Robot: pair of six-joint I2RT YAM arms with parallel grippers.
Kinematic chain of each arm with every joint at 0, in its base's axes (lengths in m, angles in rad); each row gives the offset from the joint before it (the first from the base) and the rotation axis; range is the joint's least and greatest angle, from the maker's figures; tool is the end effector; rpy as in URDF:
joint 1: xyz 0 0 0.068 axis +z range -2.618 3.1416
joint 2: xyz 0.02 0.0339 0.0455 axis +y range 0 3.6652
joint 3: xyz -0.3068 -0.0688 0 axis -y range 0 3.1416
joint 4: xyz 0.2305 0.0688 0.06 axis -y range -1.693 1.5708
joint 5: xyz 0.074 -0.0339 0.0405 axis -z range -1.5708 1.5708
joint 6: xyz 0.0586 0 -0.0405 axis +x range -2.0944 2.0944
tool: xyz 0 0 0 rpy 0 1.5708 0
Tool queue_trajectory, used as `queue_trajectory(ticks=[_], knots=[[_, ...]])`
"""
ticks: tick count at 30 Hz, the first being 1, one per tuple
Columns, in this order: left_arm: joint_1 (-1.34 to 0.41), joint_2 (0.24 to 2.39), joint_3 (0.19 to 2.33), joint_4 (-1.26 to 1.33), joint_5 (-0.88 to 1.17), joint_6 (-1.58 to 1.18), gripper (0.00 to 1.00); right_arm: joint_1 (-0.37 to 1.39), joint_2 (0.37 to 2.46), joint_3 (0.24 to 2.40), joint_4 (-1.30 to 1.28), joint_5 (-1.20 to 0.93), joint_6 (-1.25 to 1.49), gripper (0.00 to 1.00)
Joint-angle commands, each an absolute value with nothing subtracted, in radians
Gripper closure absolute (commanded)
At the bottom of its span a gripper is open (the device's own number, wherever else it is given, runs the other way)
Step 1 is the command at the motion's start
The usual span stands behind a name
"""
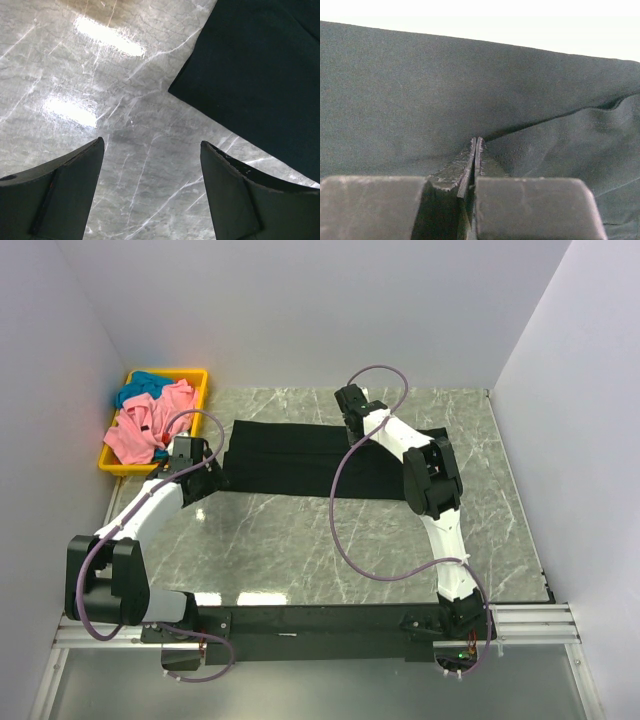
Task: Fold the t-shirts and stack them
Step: Fold the tshirt
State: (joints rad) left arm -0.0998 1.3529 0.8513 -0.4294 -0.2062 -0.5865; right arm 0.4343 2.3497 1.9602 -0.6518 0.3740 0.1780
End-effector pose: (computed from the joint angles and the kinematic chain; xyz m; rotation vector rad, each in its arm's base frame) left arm 0.2629 -0.0143 0.2494 -0.6781 2.3794 -0.0347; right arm 0.4957 0.2063 0.1889 -0.1937 2.5142 -0.2486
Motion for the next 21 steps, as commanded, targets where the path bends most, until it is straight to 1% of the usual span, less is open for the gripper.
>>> queue_trajectory(ticks=[1, 4, 9, 12, 15, 16, 17, 18, 19, 21], knots=[[-0.104, 1.342, 0.877, -0.411, -0.195, -0.571, 0.17, 0.445, 2.335, 1.996, -0.657, 0.365, 0.186, 1.00], [-0.104, 1.341, 0.876, -0.411, -0.198, -0.571, 0.17, 0.445, 2.290, 1.967, -0.624, 0.336, 0.193, 1.00], [-0.104, 1.339, 0.876, -0.411, -0.199, -0.571, 0.17, 0.446, 2.211, 1.911, -0.542, 0.230, 0.201, 1.00], [-0.104, 1.339, 0.876, -0.410, -0.198, -0.571, 0.17, 0.445, 2.174, 1.872, -0.488, 0.218, 0.206, 1.00], [-0.104, 1.339, 0.876, -0.411, -0.196, -0.569, 0.17, 0.445, 2.186, 1.876, -0.485, 0.242, 0.207, 1.00], [-0.104, 1.336, 0.876, -0.410, -0.196, -0.569, 0.17, 0.442, 2.195, 1.882, -0.494, 0.251, 0.206, 0.99], [-0.104, 1.339, 0.874, -0.410, -0.195, -0.569, 0.17, 0.442, 2.207, 1.893, -0.511, 0.256, 0.206, 0.95], [-0.104, 1.339, 0.874, -0.410, -0.196, -0.569, 0.17, 0.442, 2.218, 1.894, -0.518, 0.258, 0.207, 0.90], [-0.104, 1.339, 0.874, -0.411, -0.196, -0.569, 0.17, 0.440, 2.220, 1.893, -0.525, 0.246, 0.204, 0.83], [-0.104, 1.338, 0.874, -0.411, -0.195, -0.569, 0.17, 0.440, 2.204, 1.862, -0.512, 0.227, 0.207, 0.74]])
